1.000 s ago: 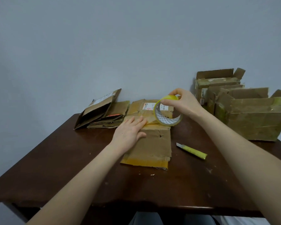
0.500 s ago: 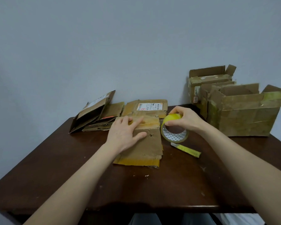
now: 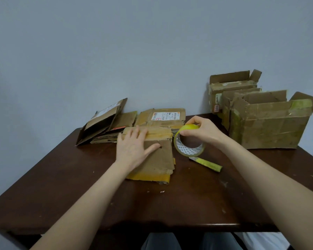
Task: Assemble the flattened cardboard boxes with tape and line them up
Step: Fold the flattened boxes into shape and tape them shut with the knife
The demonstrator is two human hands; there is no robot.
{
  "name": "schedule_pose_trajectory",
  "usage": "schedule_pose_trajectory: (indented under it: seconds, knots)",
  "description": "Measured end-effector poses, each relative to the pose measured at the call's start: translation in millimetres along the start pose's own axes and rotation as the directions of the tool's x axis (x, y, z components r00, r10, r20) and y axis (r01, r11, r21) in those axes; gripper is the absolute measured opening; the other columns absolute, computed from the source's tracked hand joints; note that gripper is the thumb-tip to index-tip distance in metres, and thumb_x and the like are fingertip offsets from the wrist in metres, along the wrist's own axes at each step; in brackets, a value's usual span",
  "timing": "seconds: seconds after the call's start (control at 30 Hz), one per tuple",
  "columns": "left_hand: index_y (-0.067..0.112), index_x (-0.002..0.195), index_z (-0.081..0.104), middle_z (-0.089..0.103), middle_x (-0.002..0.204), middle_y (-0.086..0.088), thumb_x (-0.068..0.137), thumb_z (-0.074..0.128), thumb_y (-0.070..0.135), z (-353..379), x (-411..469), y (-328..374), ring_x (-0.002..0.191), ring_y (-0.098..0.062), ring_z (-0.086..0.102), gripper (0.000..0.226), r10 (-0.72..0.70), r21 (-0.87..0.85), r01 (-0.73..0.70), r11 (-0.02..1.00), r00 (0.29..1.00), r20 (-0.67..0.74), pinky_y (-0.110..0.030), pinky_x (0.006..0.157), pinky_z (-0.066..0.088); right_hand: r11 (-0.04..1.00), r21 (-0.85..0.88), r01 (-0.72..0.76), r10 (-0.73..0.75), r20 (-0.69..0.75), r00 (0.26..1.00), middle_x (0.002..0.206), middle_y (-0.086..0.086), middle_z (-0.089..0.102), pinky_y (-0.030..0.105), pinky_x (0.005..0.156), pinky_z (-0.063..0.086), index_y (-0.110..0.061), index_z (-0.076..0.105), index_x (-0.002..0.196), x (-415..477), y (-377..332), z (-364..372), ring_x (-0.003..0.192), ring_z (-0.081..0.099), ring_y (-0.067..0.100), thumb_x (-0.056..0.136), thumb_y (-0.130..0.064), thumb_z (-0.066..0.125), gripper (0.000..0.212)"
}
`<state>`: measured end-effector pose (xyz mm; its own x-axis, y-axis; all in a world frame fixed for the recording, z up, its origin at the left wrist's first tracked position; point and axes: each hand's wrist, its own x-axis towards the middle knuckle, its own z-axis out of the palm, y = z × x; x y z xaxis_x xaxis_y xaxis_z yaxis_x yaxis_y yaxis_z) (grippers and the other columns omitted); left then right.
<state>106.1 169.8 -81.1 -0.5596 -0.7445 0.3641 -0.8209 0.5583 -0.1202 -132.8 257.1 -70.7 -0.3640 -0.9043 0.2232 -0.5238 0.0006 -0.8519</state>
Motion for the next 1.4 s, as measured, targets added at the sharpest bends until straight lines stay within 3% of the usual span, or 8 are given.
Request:
schedule_pose_trajectory:
  seconds: [0.13,0.3,0.4,0.5,0.67,0.9,1.07,1.4]
  knots:
    - [0.041,0.145,0.025,0.013,0.159,-0.011,0.074,0.029,0.084,-5,1,-14,0.147,-0.026,0.006,0.083,-0.08,-0.213,0.113,0.971,0.984,0.157,-0.049,0.116,0.021,0.999,-0.029,-0.026,0.026,0.016,1.0,0.097,-0.002,0.062,0.039,0.079,0.052,-0.024,0.062,0.091,-2,-3,13,0.092,0.059,0.018,0.062,-0.049,0.083,0.044]
    - [0.032,0.148,0.024,0.021,0.156,-0.011,0.072,0.007,0.086,-21,8,14,0.145,-0.027,0.018,0.094,-0.03,0.001,0.03,1.0,0.988,0.149,-0.06,0.112,0.015,0.998,-0.059,-0.016,0.015,-0.016,1.0,0.097,-0.003,0.062,0.035,0.078,0.05,-0.023,0.06,0.096,-5,-5,18,0.093,0.057,0.017,0.064,-0.047,0.083,0.046]
    - [0.028,0.151,0.017,0.014,0.16,0.001,0.095,0.027,0.056,-19,8,50,0.146,-0.017,0.016,0.063,0.167,-0.119,-0.156,0.981,0.982,0.089,-0.052,0.116,0.016,0.999,-0.049,-0.013,0.013,-0.014,1.0,0.096,-0.002,0.064,0.033,0.075,0.049,-0.02,0.062,0.097,-6,-8,19,0.091,0.059,0.016,0.065,-0.045,0.084,0.047]
    - [0.025,0.151,0.018,0.015,0.16,0.003,0.096,0.035,0.04,-9,10,55,0.146,-0.015,0.016,0.06,0.154,-0.099,-0.149,0.984,0.987,0.046,-0.05,0.116,0.018,0.989,0.14,-0.045,0.039,0.046,0.998,0.096,-0.002,0.068,0.028,0.073,0.051,-0.022,0.065,0.094,-11,-3,15,0.089,0.063,0.014,0.073,-0.047,0.077,0.035]
    - [0.03,0.15,0.022,0.018,0.159,0.003,0.096,0.038,0.038,-6,14,39,0.145,-0.016,0.019,0.057,0.187,-0.086,-0.182,0.979,0.981,0.045,-0.048,0.114,0.023,0.985,0.162,-0.052,0.038,0.089,0.995,0.09,-0.007,0.068,0.018,0.064,0.045,-0.027,0.067,0.092,-14,0,13,0.081,0.062,0.006,0.09,-0.036,0.064,0.01]
    - [0.031,0.15,0.021,0.018,0.159,0.006,0.098,0.038,0.041,-6,10,34,0.146,-0.016,0.017,0.056,0.205,-0.099,-0.202,0.974,0.978,0.024,-0.043,0.115,0.022,0.995,0.088,-0.045,0.038,0.074,0.997,0.09,0.0,0.07,0.02,0.069,0.047,-0.019,0.072,0.094,-5,-8,6,0.077,0.06,0.006,0.089,-0.033,0.064,0.017]
    - [0.036,0.15,0.02,0.019,0.158,0.008,0.097,0.041,0.039,-3,16,21,0.145,-0.022,0.02,0.057,0.188,-0.081,-0.183,0.98,0.981,0.055,-0.043,0.114,0.021,0.997,-0.04,-0.067,0.07,0.072,0.995,0.094,0.002,0.071,0.031,0.082,0.05,-0.017,0.075,0.095,-3,4,6,0.09,0.063,0.014,0.085,-0.038,0.067,0.024]
    - [0.032,0.15,0.02,0.022,0.158,0.002,0.096,0.037,0.042,-2,23,21,0.14,-0.025,0.028,0.058,0.041,-0.021,-0.04,0.999,0.997,0.065,-0.048,0.113,0.025,0.993,-0.097,-0.063,0.067,0.033,0.997,0.109,0.001,0.065,0.03,0.084,0.045,-0.019,0.07,0.104,8,5,13,0.102,0.058,0.018,0.092,-0.04,0.059,0.026]
